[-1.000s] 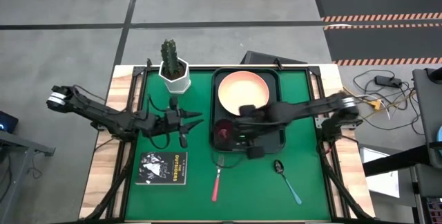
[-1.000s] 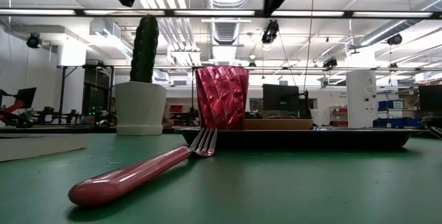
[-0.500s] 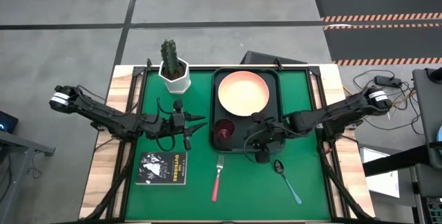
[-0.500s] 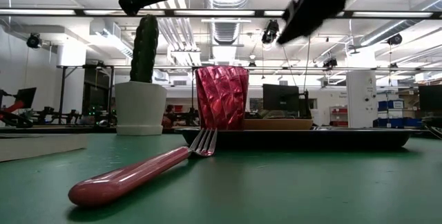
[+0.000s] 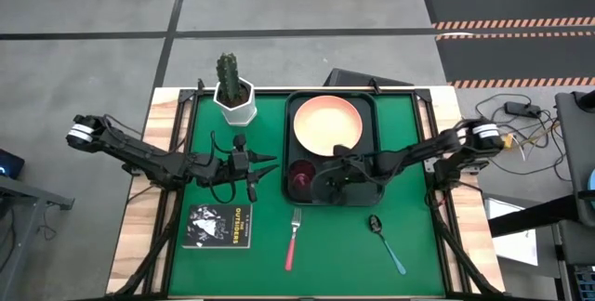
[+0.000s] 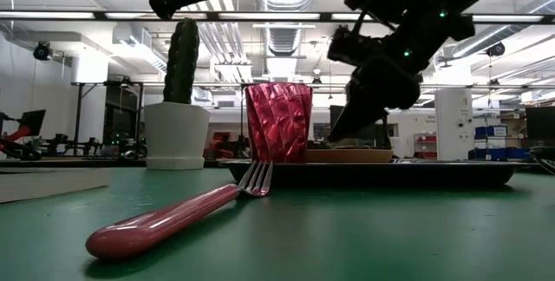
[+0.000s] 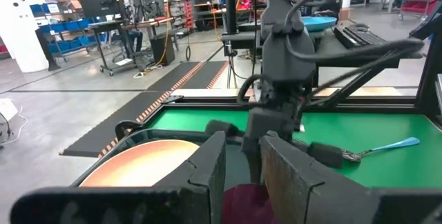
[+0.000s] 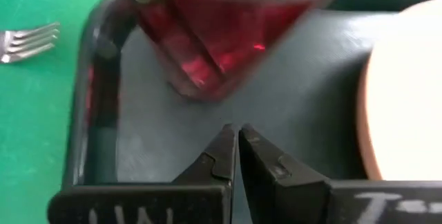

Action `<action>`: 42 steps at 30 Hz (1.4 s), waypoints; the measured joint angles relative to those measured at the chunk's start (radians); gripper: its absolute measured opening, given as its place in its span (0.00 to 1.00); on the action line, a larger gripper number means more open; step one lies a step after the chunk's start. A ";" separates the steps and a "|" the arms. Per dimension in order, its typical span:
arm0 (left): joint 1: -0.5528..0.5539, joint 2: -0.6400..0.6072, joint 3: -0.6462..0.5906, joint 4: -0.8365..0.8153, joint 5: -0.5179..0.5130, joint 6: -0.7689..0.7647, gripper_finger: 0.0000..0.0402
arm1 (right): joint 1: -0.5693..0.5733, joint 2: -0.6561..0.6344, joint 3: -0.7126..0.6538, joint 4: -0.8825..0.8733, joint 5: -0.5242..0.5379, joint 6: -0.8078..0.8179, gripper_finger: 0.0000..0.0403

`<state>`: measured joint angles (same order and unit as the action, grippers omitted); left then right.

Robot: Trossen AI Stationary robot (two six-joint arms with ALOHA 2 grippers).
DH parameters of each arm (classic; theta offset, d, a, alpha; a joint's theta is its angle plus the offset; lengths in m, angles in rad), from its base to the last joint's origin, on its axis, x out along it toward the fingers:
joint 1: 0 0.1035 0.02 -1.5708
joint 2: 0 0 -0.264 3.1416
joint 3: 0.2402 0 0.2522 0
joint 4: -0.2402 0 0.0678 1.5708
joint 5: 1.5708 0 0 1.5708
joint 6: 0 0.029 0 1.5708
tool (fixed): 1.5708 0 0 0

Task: Pick and place plate/cup/fork/spoon on tray
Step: Put the red cup on the black serving tray to the top left of the light orange plate, then put the blue spoon on the black serving tray to the left of the light orange plate

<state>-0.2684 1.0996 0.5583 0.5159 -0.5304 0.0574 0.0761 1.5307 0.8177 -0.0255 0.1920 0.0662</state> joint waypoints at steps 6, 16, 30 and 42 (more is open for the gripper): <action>0.000 0.000 0.000 0.000 0.000 0.000 0.19 | -0.001 0.101 0.087 0.017 -0.034 -0.015 0.02; 0.000 0.000 0.000 0.000 0.000 0.000 0.19 | 0.000 0.180 0.199 -0.134 -0.034 -0.014 0.02; -0.002 0.000 -0.002 -0.003 0.002 -0.077 0.19 | 0.151 -0.059 0.194 -0.470 -0.048 0.257 0.02; -0.003 0.000 -0.003 -0.010 0.005 -0.080 0.19 | 0.440 -0.171 0.176 -0.682 -0.167 0.796 0.14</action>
<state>-0.2718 1.0992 0.5556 0.5060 -0.5252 -0.0227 0.5162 1.3598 0.9939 -0.7078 0.0254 0.8619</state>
